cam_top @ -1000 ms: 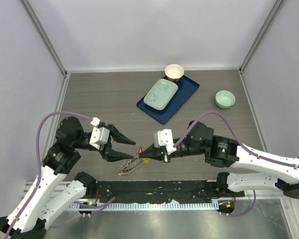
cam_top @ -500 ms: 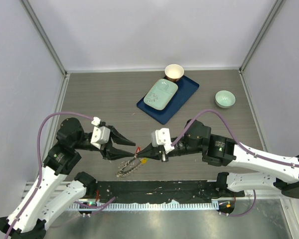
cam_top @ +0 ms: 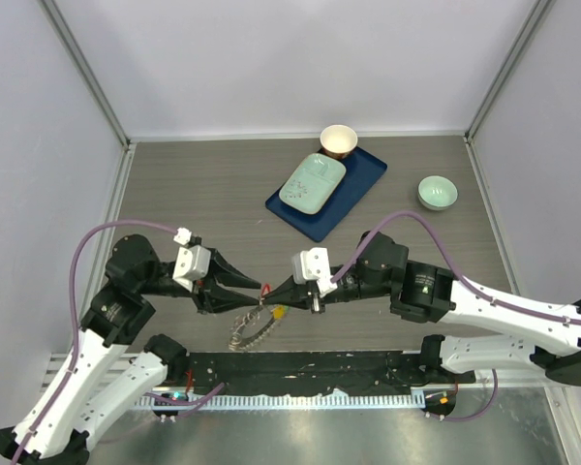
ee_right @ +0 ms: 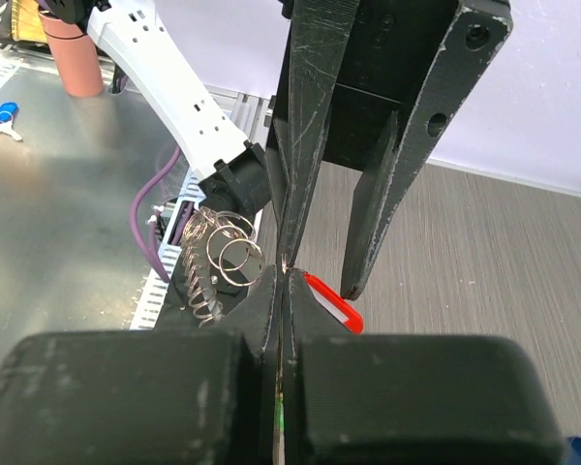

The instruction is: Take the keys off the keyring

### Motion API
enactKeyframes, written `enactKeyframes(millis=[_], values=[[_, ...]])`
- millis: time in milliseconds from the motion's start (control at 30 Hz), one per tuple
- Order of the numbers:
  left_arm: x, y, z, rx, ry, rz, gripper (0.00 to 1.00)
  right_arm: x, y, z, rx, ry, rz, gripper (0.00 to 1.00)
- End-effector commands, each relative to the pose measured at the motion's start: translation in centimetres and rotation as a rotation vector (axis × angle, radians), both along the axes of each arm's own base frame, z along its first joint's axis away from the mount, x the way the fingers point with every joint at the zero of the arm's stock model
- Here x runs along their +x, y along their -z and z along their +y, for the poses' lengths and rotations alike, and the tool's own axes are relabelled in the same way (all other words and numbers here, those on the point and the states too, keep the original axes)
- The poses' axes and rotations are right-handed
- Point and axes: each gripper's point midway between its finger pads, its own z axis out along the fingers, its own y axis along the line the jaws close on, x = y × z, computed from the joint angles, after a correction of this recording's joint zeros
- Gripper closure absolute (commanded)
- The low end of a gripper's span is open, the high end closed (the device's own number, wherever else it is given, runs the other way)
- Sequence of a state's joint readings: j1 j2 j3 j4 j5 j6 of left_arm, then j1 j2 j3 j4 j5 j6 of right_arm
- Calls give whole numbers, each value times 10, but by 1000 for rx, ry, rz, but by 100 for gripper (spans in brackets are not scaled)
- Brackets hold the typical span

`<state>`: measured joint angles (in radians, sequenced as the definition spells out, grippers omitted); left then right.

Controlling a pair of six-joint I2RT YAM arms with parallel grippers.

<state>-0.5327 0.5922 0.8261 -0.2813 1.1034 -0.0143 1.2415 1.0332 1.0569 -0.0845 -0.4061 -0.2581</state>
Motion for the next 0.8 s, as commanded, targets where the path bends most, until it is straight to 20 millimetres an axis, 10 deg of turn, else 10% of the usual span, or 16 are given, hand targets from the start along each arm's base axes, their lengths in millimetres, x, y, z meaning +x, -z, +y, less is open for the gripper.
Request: enactKeyframes(millis=[0,333,467,767], values=[[4,-7,-4,-16,-11,46,64,2,-43,3,140,0,-40,99],[11,-11,-3,-32,-64,51,73,2,-42,3,143,3,-28,99],[7,-15,-3,-44,-53,48,100,6,-39,4,139,24,-23,99],[24,-25,-2,-78,-181,148,100,15,-18,1,60,72,-22,99]])
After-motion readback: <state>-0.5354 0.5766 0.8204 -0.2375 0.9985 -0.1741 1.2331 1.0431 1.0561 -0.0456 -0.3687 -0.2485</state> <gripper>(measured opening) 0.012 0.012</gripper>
